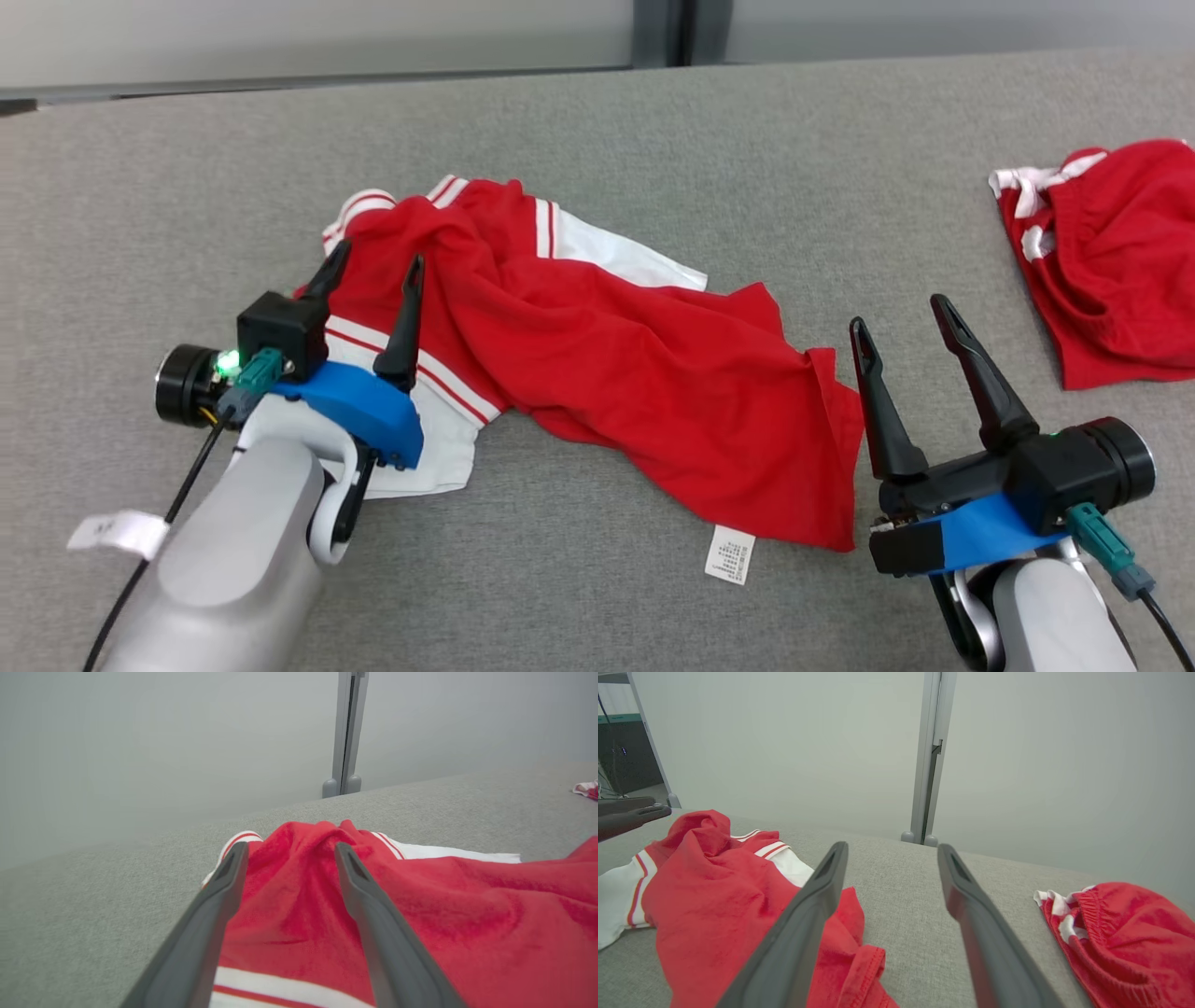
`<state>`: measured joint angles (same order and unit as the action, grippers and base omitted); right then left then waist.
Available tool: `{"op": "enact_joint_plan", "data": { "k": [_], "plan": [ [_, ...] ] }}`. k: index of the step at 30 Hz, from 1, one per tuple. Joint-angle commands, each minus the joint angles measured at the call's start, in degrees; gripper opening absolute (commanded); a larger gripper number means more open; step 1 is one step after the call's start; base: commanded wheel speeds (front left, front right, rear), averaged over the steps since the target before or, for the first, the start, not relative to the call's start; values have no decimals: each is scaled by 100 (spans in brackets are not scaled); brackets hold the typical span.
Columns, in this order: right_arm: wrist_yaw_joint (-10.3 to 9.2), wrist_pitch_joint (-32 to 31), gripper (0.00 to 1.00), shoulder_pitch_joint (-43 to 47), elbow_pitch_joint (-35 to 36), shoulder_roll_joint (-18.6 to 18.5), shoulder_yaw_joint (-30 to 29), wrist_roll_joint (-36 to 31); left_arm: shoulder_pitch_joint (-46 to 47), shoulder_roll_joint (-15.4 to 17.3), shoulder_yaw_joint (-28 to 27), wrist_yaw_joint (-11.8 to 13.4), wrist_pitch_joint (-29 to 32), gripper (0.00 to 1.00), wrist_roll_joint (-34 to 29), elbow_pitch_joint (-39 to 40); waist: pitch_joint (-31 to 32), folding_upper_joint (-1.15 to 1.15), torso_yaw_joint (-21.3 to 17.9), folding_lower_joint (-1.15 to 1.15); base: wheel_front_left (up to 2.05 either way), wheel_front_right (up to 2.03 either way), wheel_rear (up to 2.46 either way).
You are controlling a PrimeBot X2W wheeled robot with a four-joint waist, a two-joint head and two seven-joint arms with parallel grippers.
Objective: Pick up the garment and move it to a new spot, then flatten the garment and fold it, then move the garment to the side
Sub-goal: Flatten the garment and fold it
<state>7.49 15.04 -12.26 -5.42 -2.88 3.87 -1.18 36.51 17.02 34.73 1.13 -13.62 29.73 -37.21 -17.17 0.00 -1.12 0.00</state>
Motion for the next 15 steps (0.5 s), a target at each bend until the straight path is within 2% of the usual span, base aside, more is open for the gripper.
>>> {"op": "enact_joint_plan", "data": {
  "k": [1, 15],
  "plan": [
    [1, 19, 100, 96, -25, -1, -35, 34, -171, -4, -73, 26, -68, 100, 55, 117, 67, 0, 43, 0, 0, 0, 0],
    [1, 19, 100, 768, -452, -1, -180, 366, -2481, -63, -1013, 541, -161, 100, 376, 1871, 877, 0, 226, 0, 0, 0, 0]
  ]
}}
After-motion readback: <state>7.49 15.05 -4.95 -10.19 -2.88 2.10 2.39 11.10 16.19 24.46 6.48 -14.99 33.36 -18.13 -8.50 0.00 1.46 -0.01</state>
